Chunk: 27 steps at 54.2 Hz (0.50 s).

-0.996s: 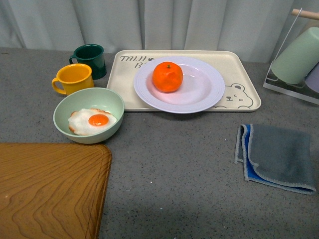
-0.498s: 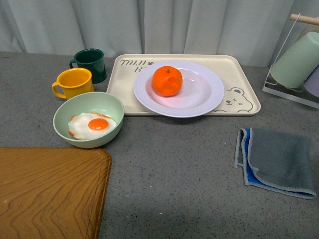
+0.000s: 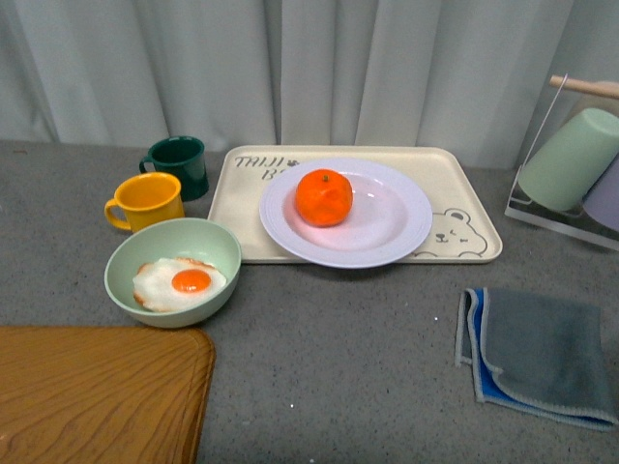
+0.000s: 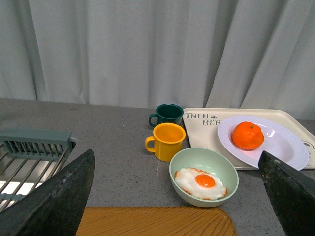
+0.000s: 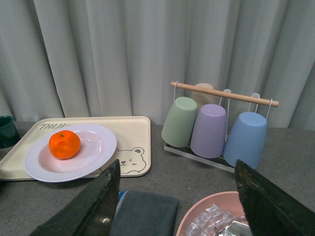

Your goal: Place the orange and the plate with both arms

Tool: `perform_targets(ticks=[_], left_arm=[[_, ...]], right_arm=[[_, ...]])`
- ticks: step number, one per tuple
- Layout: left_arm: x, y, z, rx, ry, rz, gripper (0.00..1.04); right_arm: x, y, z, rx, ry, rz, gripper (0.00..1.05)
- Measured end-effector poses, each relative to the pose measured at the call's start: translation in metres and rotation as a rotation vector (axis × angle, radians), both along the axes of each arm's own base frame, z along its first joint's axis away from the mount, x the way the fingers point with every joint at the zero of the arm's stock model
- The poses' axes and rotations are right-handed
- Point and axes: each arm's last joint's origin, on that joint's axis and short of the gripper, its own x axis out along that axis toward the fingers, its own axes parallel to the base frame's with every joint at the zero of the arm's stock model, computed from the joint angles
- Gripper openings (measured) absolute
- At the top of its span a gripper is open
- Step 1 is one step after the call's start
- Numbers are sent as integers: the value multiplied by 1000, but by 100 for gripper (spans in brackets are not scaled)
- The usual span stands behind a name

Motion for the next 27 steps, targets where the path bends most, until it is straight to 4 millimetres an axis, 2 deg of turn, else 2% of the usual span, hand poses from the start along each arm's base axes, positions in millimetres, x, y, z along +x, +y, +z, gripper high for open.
perform_targets(ticks=[5,9,27], left_arm=[[0,0,0,0,0,0,98],[0,0,0,0,0,0,98],[0,0,0,0,0,0,98]], right_arm=[[0,0,0,1,0,0,97],[0,0,0,0,0,0,94],[0,0,0,0,0,0,95]])
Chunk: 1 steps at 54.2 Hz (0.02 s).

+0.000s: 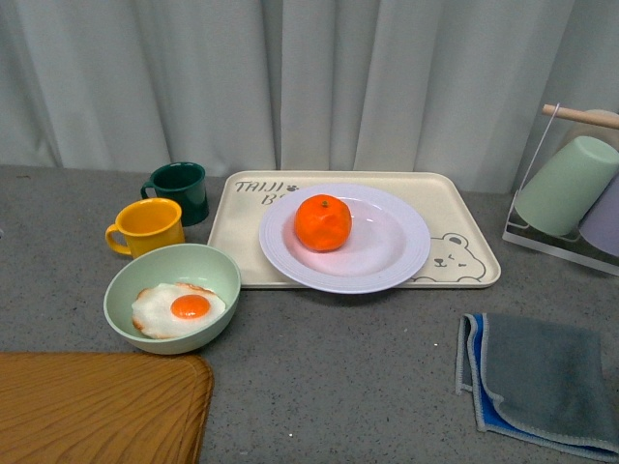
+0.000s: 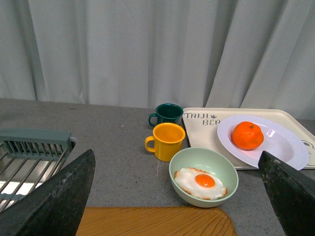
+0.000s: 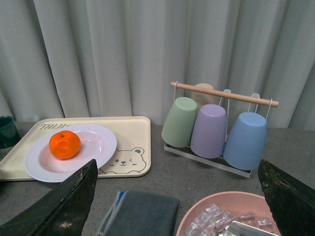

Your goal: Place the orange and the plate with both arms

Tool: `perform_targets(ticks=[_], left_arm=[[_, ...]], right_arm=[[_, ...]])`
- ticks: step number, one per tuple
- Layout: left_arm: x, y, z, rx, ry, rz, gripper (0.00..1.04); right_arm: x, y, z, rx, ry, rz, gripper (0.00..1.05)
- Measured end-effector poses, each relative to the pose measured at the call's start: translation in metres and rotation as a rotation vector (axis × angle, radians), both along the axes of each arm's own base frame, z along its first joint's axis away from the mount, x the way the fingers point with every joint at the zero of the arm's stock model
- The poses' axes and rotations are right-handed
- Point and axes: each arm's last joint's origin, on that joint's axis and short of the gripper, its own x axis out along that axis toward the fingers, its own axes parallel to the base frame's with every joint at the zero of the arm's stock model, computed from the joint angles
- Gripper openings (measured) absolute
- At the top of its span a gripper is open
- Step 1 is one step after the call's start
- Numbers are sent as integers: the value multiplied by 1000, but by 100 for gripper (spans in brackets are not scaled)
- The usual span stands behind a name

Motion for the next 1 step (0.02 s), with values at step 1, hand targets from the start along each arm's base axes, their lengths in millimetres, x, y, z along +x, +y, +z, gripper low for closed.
perform_targets(ticks=[1], left_arm=[[0,0,0,0,0,0,98]], right_arm=[[0,0,0,0,0,0,95]])
